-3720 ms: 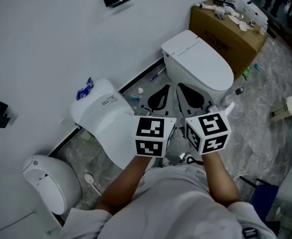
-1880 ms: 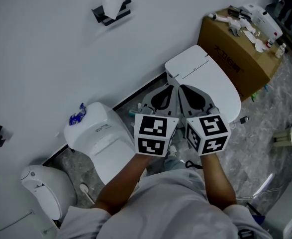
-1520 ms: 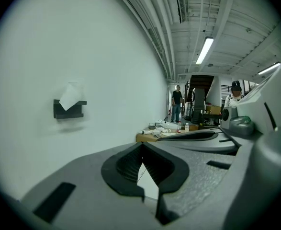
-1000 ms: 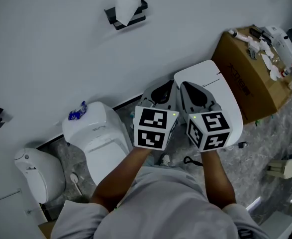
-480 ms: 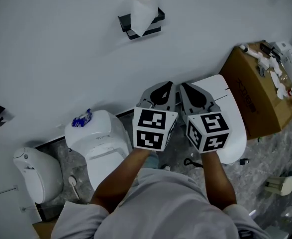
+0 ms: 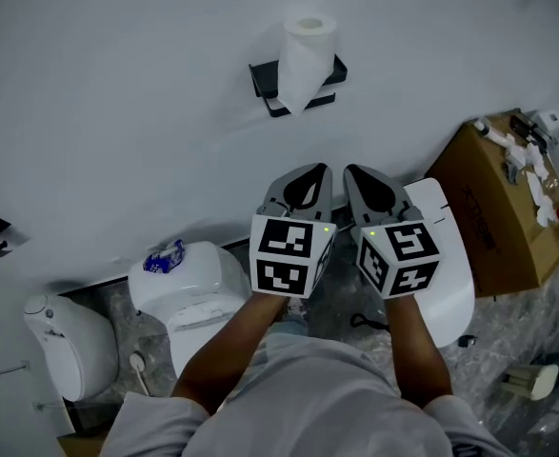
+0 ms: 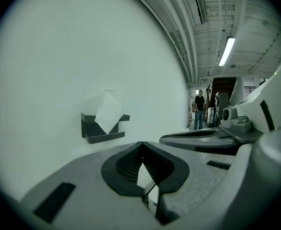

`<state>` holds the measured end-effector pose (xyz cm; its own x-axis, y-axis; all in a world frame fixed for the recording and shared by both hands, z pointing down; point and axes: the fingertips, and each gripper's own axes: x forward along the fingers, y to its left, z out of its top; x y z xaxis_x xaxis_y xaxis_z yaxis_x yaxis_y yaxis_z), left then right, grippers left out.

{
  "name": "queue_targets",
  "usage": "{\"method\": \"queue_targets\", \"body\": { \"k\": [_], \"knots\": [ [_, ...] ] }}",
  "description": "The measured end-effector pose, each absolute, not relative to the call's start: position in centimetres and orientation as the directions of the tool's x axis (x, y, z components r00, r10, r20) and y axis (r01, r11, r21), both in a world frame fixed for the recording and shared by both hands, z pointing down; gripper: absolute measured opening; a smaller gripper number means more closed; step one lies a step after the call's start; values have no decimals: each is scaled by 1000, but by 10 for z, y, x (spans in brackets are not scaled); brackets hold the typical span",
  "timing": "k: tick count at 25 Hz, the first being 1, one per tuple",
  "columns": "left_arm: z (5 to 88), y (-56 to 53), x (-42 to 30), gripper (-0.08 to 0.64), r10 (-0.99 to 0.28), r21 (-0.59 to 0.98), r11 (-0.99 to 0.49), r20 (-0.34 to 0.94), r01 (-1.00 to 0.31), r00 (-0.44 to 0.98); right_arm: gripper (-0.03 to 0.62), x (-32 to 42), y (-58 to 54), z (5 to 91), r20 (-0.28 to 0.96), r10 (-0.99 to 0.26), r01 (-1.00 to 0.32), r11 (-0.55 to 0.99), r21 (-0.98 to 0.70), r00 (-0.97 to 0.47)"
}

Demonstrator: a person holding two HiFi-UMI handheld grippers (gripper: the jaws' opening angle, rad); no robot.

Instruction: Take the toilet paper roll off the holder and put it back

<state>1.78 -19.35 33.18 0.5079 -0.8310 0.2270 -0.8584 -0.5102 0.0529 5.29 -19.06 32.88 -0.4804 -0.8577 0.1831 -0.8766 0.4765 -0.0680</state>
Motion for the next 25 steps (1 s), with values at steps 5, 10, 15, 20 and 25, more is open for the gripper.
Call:
{"method": "queue_targets", "body": {
  "k": [5,10,15,20,25],
  "knots": [
    [323,-226,-4,5,-839,55,-502,214,-863,501,2,31,-224,313,167,-851,-867,495,-55,-497],
    [315,-253,-17,5,-837,50,-510,200,-859,509,3,23,-255,299,153,-865,-878,477,-37,-477],
    [309,-275,-27,5,-835,42,-518,190,-854,516,3,19,-283,288,136,-882,-891,453,-25,-452],
    [304,-291,-36,5,-835,39,-523,180,-851,521,5,12,-302,280,126,-888,-896,443,-16,-441],
    [304,-299,-45,5,-834,47,-523,177,-851,522,48,4,-314,278,128,-887,-895,446,-7,-444]
  ]
}}
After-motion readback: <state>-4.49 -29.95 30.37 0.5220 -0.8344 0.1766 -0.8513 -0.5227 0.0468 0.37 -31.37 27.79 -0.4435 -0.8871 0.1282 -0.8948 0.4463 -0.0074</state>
